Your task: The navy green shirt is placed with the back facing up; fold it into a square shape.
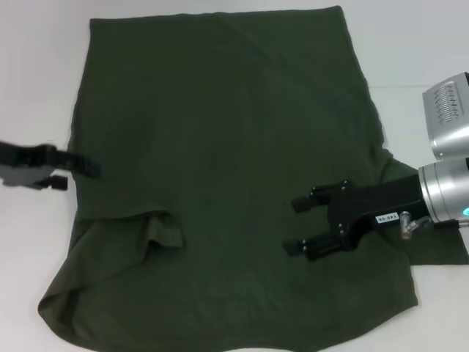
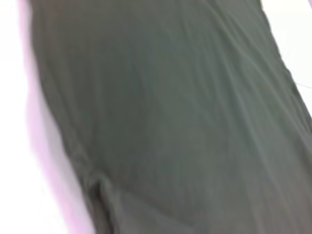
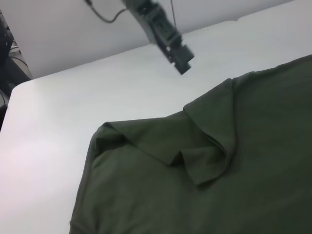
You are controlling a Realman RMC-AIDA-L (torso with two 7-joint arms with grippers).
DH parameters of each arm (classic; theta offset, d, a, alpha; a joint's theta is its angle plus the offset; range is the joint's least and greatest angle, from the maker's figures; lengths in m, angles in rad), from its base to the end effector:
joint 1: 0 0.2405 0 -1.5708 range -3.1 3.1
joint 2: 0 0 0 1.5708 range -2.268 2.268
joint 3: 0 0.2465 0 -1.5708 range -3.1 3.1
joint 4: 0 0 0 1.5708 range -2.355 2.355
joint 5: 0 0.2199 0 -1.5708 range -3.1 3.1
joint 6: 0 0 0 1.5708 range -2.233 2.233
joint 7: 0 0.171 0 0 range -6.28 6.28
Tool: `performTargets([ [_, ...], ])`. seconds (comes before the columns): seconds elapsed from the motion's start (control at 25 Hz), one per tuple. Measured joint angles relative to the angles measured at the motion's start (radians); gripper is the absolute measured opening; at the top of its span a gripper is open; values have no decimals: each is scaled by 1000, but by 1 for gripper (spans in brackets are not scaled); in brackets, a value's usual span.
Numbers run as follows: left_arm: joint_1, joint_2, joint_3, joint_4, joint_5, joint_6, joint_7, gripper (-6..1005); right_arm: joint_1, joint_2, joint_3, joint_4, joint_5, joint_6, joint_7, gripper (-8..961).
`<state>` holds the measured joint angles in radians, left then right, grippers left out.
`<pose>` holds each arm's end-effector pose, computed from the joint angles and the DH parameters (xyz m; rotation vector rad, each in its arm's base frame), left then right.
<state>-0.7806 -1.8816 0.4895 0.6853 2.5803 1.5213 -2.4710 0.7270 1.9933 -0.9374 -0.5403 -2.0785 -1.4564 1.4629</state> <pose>-0.2780 0.4098 0.0697 -2.1803 -1.7710 -0.2068 0.2232 0.3726 -0.0431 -2.9842 0.4958 0.3266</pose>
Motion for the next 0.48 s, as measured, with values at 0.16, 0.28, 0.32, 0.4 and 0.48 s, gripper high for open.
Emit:
performTargets([
  [0.16,36,-12,-10,-2,4,-8,29,830,7,-1,-1,0,0,-2,17,912],
  [0.28,61,-25,-14,-10,-2,-36,42,830,9,-1,-1,-1,0,-2,30,911],
  [0.32,65,-28,-14,-14,-5,-46,46,830,10,-1,-2,-1,0,-2,32,911],
  [0.4,73,-34,-14,-29,-10,-68,59,830,11,-2,-2,0,0,-2,35,911],
  [0.48,73,-36,-14,-46,-12,-86,68,830,11,-4,-3,1,0,-2,39,911],
])
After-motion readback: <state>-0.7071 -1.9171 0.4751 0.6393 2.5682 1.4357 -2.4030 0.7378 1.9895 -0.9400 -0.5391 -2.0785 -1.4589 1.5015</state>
